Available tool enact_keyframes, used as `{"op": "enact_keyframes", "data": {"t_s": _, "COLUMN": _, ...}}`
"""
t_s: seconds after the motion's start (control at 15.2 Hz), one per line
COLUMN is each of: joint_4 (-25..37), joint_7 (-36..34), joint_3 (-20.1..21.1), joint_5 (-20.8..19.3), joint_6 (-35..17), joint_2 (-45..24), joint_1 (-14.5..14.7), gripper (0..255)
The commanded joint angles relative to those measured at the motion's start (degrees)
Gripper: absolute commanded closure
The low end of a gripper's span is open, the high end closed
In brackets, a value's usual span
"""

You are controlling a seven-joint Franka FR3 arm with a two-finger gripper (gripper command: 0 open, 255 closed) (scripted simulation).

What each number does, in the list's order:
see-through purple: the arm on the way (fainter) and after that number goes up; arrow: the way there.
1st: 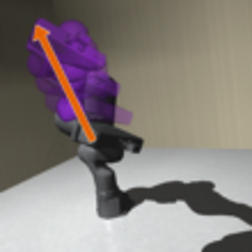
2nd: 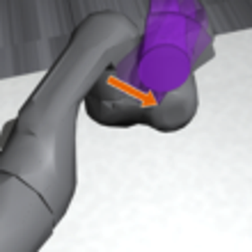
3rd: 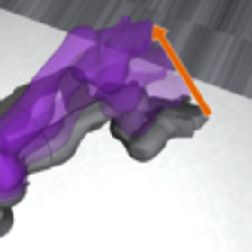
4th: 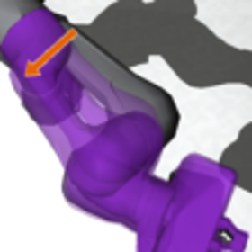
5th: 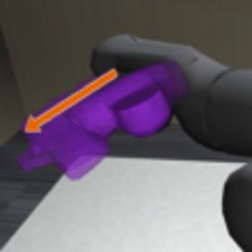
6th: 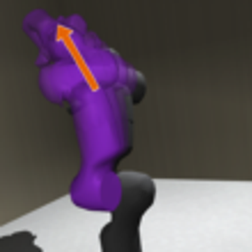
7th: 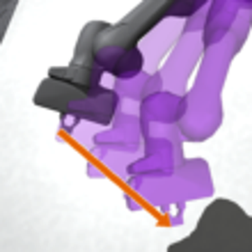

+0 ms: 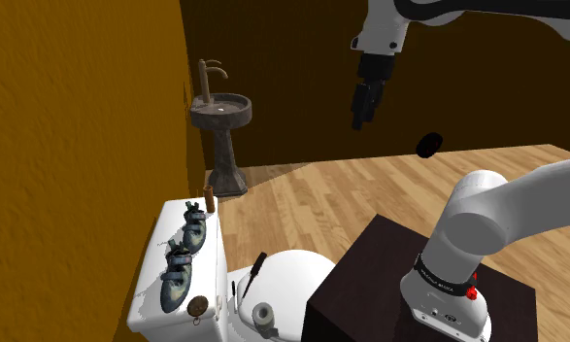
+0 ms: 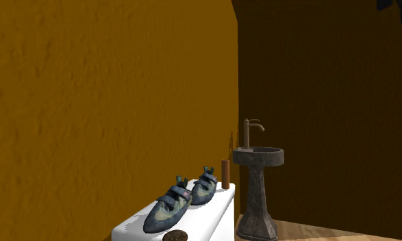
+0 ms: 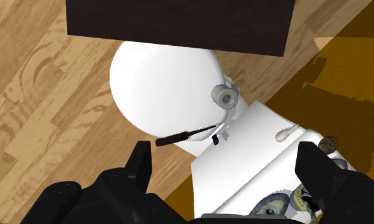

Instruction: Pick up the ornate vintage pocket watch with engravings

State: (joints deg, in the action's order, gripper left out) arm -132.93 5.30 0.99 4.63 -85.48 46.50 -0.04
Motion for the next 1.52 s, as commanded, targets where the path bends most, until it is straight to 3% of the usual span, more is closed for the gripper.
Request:
{"op": "enact_keyframes", "data": {"t_s": 0.0, "joint_4": 0.00, "joint_7": 0.00, "joint_3": 0.00, "joint_5": 0.00, "joint_6": 0.00, "joint_2": 0.00, "joint_1": 0.00, "gripper": 0}}
{"op": "enact_keyframes", "data": {"t_s": 0.73, "joint_4": -8.67, "joint_7": -8.55, "joint_3": 11.32, "joint_5": 5.76, "joint_6": -18.35, "joint_2": -8.17, "joint_1": 3.52, "gripper": 0}}
{"op": "enact_keyframes", "data": {"t_s": 1.12, "joint_4": -9.51, "joint_7": -13.53, "joint_3": 17.83, "joint_5": 7.16, "joint_6": -28.87, "joint_2": -17.04, "joint_1": 4.70, "gripper": 0}}
{"op": "enact_keyframes", "data": {"t_s": 1.45, "joint_4": -8.05, "joint_7": -18.65, "joint_3": 23.24, "joint_5": 5.97, "joint_6": -37.34, "joint_2": -26.52, "joint_1": 4.83, "gripper": 0}}
